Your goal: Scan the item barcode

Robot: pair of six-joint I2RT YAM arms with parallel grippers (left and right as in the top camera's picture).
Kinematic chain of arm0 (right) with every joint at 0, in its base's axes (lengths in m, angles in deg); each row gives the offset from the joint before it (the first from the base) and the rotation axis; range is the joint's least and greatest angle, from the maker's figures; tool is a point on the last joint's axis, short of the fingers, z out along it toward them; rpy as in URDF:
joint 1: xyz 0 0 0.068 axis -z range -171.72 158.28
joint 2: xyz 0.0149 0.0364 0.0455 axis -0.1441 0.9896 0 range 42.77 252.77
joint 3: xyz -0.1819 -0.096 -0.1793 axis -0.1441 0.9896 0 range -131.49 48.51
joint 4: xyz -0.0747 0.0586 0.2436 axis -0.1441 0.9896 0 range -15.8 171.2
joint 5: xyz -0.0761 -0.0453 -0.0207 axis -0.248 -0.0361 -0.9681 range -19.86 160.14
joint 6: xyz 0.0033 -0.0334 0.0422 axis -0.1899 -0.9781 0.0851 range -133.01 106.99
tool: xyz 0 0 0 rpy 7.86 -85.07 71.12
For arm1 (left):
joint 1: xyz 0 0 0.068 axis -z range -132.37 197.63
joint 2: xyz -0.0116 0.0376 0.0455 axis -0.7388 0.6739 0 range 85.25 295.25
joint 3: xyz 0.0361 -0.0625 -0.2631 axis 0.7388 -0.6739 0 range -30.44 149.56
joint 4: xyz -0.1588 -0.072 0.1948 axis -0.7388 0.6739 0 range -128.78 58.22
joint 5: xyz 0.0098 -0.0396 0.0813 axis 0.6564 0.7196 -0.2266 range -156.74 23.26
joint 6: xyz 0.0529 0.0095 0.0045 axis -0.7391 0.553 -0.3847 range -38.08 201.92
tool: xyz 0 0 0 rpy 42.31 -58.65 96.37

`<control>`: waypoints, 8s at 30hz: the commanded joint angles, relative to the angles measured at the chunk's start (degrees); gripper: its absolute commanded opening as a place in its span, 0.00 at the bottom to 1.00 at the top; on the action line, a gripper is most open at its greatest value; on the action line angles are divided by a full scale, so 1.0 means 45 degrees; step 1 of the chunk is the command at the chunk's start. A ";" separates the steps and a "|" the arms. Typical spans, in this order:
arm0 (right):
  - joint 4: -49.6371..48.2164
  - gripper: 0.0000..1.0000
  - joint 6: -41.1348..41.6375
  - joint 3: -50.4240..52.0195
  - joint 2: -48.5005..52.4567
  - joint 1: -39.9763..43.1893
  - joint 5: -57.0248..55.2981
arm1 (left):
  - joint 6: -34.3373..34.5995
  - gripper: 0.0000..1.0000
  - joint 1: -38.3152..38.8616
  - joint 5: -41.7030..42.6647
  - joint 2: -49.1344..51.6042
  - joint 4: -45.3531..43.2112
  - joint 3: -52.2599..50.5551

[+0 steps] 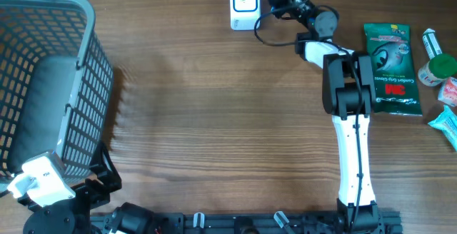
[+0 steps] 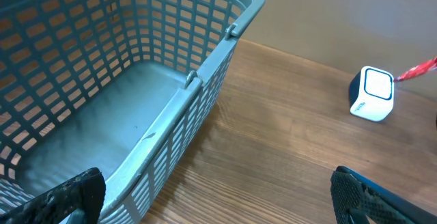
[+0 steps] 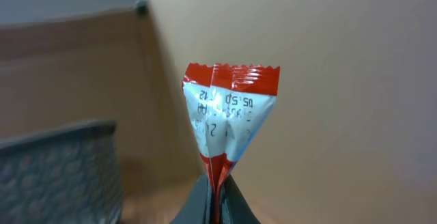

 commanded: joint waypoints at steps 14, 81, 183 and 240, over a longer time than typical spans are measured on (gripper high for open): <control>-0.1122 0.04 0.6810 -0.0486 -0.2472 0.0068 0.9253 | 0.0029 1.00 0.0053 -0.0117 -0.0044 -0.0034 -0.0044; 3.2955 1.00 -1.0666 -0.0801 -2.0298 0.5119 -0.1209 | 0.0029 1.00 0.0053 -0.0117 -0.0044 -0.0034 -0.0044; 1.9807 1.00 -0.9777 2.4043 -3.4767 0.1938 -0.9452 | -0.3696 1.00 -0.3298 0.7893 -0.4449 -1.4814 -1.1599; 1.9807 1.00 -0.9777 2.4043 -3.4767 0.1938 -0.9452 | -0.3648 1.00 -0.5090 0.7698 -0.4464 -1.4858 -1.4056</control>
